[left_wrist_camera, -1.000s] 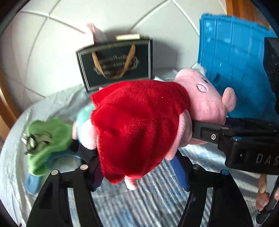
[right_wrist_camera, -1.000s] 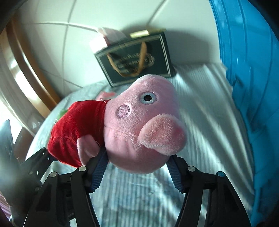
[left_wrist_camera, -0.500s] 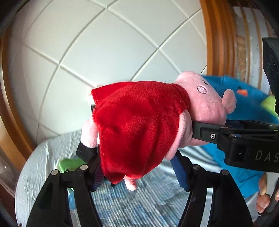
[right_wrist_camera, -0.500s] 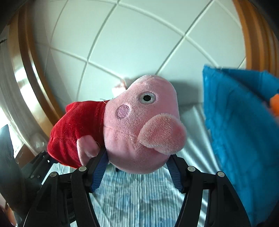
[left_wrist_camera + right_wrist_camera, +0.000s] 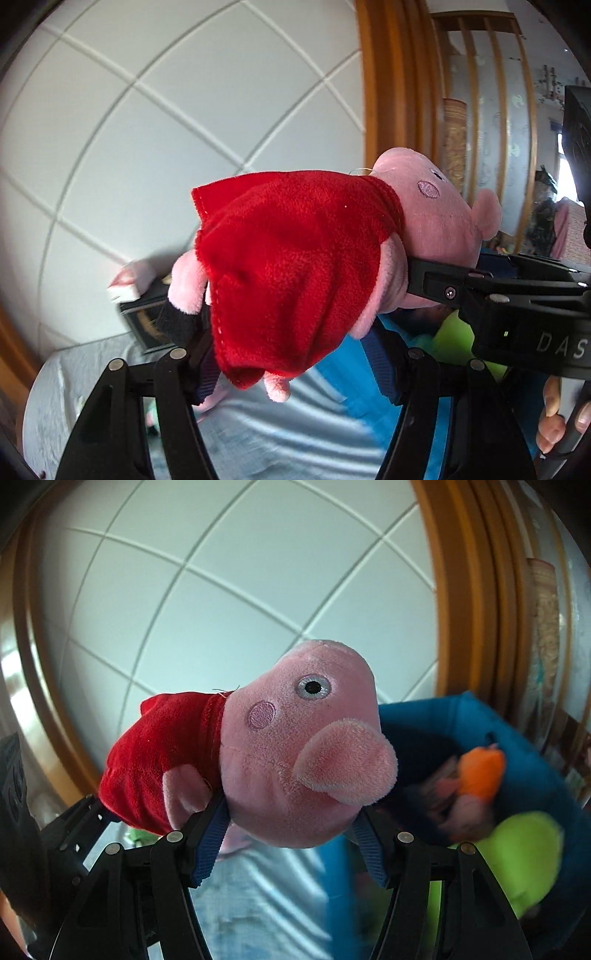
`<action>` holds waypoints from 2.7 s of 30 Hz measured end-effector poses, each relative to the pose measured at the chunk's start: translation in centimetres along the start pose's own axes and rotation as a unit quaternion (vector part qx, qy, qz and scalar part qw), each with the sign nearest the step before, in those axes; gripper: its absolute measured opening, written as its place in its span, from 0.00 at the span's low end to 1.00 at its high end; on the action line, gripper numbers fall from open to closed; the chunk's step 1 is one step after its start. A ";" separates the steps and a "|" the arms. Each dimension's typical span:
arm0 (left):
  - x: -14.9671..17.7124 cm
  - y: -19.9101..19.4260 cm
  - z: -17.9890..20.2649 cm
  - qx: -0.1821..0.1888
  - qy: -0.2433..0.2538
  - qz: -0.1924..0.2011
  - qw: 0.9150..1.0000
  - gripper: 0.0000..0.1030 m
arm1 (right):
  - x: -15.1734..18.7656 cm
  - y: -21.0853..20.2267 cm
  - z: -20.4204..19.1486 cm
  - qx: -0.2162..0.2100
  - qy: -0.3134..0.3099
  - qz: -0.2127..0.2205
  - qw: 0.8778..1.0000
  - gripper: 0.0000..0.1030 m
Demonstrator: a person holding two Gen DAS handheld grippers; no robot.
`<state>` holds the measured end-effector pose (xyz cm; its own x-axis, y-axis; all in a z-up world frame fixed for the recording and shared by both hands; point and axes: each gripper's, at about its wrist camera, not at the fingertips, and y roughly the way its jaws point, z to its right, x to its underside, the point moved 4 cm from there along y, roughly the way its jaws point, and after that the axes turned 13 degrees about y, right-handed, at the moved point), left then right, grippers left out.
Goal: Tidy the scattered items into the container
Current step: 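Lift the red-dressed Peppa plush with both tools and carry it over the crate, then lower the Peppa plush into the crate and open both tools, then withdraw both tools from the crate toward the green-shirted George plush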
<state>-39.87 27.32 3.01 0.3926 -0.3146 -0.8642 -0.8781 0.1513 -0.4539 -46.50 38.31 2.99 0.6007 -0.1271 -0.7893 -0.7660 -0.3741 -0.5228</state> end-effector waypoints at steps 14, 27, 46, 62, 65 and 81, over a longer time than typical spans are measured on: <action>-7.6 21.5 13.5 0.016 -0.032 -0.157 0.987 0.65 | -8.9 11.4 21.6 0.012 -0.019 -0.134 0.991 0.62; -0.9 30.4 16.1 0.017 -0.028 -0.334 0.942 0.60 | -5.8 21.1 23.4 0.040 -0.037 -0.277 0.959 0.62; 0.0 26.8 18.1 0.022 -0.019 -0.339 0.940 0.60 | -5.5 18.8 24.2 0.069 -0.044 -0.274 0.958 0.60; -2.7 16.4 15.4 -0.015 -0.030 -0.254 0.967 0.70 | -7.2 9.9 20.0 0.072 -0.078 -0.206 0.973 0.78; -2.9 14.6 14.2 -0.025 -0.037 -0.243 0.969 0.70 | -7.6 8.6 18.6 0.065 -0.080 -0.194 0.976 0.81; 4.6 5.0 -1.4 -0.081 -0.085 -0.205 0.972 0.71 | -4.1 7.0 0.8 0.021 -0.107 -0.159 0.981 0.98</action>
<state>-42.81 25.32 -2.93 0.7455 -0.1560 -0.6480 -0.6650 -0.1085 -0.7389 -54.46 36.91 2.29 0.7522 0.1872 -0.6318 -0.5593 -0.3255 -0.7624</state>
